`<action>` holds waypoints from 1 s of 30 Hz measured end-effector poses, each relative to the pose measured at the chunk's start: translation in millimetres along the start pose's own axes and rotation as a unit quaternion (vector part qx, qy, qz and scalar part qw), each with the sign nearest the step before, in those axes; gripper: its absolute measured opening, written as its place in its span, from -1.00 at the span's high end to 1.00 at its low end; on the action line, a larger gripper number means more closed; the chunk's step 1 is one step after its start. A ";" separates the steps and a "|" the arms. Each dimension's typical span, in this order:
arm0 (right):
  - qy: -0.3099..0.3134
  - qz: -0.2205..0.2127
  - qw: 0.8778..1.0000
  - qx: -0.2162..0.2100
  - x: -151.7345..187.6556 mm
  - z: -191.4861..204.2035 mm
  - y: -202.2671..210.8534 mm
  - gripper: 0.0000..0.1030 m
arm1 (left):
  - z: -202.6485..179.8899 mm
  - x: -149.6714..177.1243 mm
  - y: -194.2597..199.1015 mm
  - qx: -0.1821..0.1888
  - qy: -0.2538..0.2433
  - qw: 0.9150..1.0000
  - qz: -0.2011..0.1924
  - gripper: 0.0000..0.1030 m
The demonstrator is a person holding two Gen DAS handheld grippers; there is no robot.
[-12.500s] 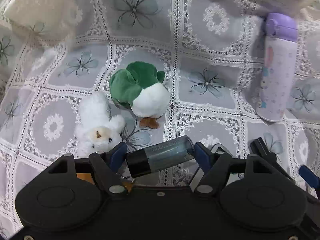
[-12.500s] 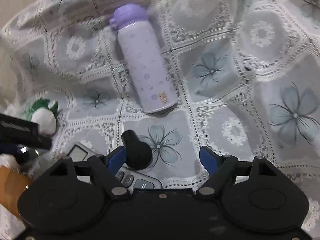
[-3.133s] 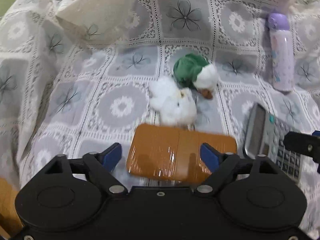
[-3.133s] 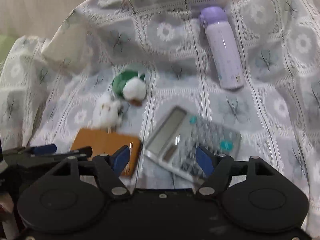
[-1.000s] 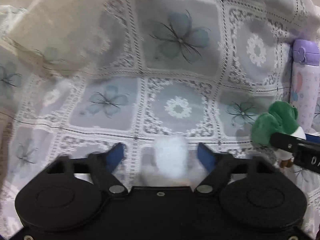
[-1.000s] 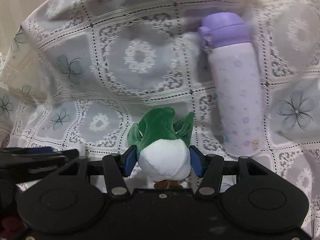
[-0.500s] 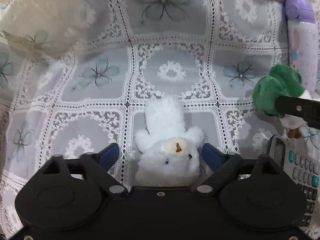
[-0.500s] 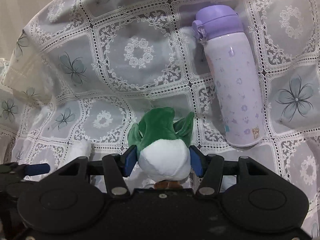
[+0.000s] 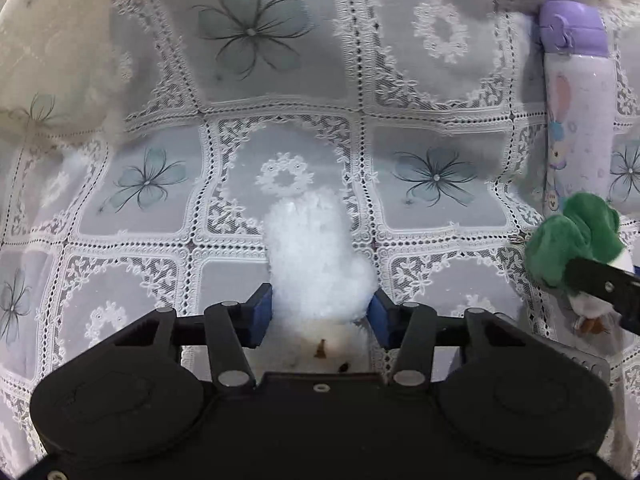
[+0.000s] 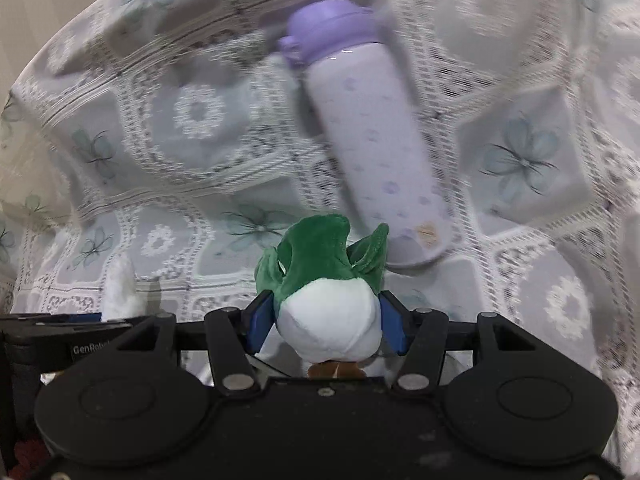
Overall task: Organize soft objects
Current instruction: 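Close the left tool on the white bunny while the right tool grasps the green bird, then lift and carry the bunny and bird toward the woven basket with both tools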
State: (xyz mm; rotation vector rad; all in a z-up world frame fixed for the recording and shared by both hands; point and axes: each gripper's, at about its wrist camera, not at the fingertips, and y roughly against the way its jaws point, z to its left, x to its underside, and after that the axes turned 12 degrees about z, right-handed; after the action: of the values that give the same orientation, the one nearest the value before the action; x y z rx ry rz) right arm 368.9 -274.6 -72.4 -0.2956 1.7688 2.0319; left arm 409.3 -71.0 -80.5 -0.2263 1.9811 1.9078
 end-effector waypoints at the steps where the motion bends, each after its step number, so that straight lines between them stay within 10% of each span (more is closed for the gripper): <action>1: -0.002 0.002 1.000 0.002 1.9 -3.7 1.4 -0.08 | -0.3 -0.1 -1.5 -0.003 0.000 1.000 0.001 0.07; 18: -0.006 -0.003 1.000 -0.008 12.4 -11.9 11.5 -0.08 | 27.8 3.6 35.1 0.016 0.021 0.996 -0.084 0.13; 30: 0.008 -0.005 1.000 -0.011 12.5 -3.4 15.2 -0.08 | 51.6 -14.1 0.5 -0.026 0.067 0.997 0.014 0.11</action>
State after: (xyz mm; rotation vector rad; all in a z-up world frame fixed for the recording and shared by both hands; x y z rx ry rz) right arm 350.7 -277.2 -64.9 -0.3276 1.7514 2.0493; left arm 430.2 -22.1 -75.1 -0.3494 2.0306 2.0117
